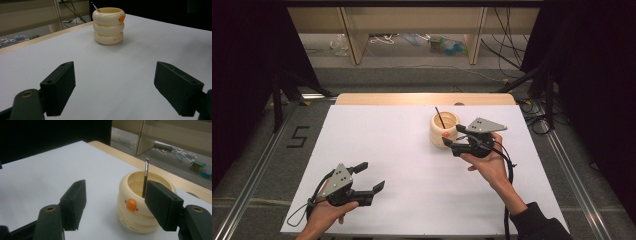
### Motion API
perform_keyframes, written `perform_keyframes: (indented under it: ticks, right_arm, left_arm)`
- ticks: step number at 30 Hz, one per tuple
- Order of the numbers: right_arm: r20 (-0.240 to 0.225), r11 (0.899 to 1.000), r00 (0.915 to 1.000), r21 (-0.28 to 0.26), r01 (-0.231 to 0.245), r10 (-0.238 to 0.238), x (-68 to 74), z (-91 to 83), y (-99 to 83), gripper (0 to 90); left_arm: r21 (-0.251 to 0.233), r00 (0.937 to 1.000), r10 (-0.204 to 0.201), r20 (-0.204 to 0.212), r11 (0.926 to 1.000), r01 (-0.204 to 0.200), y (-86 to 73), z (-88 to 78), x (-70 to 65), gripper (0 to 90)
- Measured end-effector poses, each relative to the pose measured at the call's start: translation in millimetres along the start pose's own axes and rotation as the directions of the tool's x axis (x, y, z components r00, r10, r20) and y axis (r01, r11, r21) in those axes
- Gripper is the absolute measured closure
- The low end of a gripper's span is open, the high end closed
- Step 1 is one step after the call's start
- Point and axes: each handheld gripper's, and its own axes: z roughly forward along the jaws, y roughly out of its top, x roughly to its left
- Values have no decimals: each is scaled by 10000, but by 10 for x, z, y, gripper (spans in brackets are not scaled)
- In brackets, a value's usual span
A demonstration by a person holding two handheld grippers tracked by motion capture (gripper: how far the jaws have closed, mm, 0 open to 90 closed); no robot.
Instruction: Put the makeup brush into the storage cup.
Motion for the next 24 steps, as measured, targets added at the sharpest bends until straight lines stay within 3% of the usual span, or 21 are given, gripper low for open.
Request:
perform_keyframes:
  ticks: [7,13,16,24]
  right_arm:
    - [-110,9999,9999,-121,115,-116,32,-50,-25,331]
    - [-170,10000,9999,53,-3,4,43,-47,-98,255]
    - [77,9994,10000,342,-67,64,32,-80,-109,242]
    - [65,9997,9997,44,-220,219,45,-179,-182,231]
  left_arm:
    - [15,10000,17,-9,10000,-17,1,0,1,172]
    - [-24,10000,33,-13,10000,-33,3,0,4,172]
    - [-13,10000,67,9,10000,-67,3,-2,2,172]
    - [-36,10000,29,-14,10000,-29,5,-4,1,171]
